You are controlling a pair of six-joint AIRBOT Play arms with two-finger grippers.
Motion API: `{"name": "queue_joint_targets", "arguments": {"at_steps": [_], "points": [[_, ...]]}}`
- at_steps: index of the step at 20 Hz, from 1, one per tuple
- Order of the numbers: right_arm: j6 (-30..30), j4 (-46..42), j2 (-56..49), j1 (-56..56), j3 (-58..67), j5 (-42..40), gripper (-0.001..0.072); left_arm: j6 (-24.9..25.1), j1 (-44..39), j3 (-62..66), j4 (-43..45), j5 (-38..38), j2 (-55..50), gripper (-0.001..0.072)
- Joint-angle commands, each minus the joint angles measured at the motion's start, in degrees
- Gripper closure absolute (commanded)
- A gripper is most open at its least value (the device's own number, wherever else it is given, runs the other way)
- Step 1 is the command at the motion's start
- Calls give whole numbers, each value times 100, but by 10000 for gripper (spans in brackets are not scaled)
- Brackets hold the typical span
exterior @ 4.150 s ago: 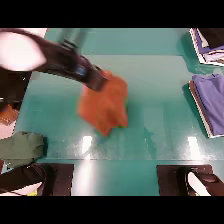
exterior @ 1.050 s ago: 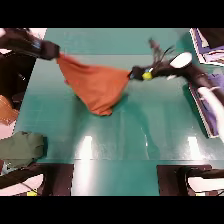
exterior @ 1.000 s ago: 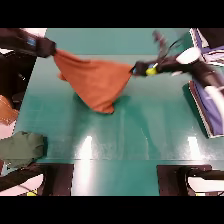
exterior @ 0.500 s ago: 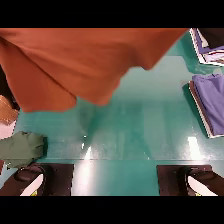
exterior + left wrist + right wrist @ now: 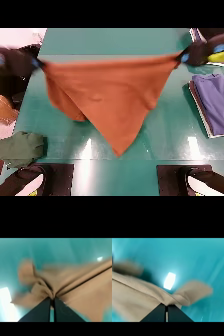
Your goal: Fold the shirts.
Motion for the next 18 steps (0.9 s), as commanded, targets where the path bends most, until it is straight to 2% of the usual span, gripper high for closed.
{"name": "queue_joint_targets", "arguments": {"at_steps": [1,5,9,10,11,12,15,18], "points": [[44,-15,-293,-2,-1078,-11,700,203,4,-1622,-219,-214,-162,681],[44,-13,-160,-4,-1937,-466,700,791,4,-3519,-1207,376,-162,681],[46,-11,-157,-4,-2116,-511,700,1045,4,-4258,-1469,984,-162,677],[46,-11,-160,-4,-2114,-525,700,1084,4,-4236,-1473,1075,-162,581],[46,-11,-162,-4,-2114,-555,700,1084,4,-4170,-1467,1180,-162,304],[44,-11,-160,-4,-2114,-588,700,1084,7,-4019,-1436,1279,-162,159],[46,-9,-162,-4,-2114,-608,700,1036,7,-3143,-769,1482,-162,158],[46,31,-162,-4,-2105,-612,700,407,68,-2413,273,2107,-328,158]]}}
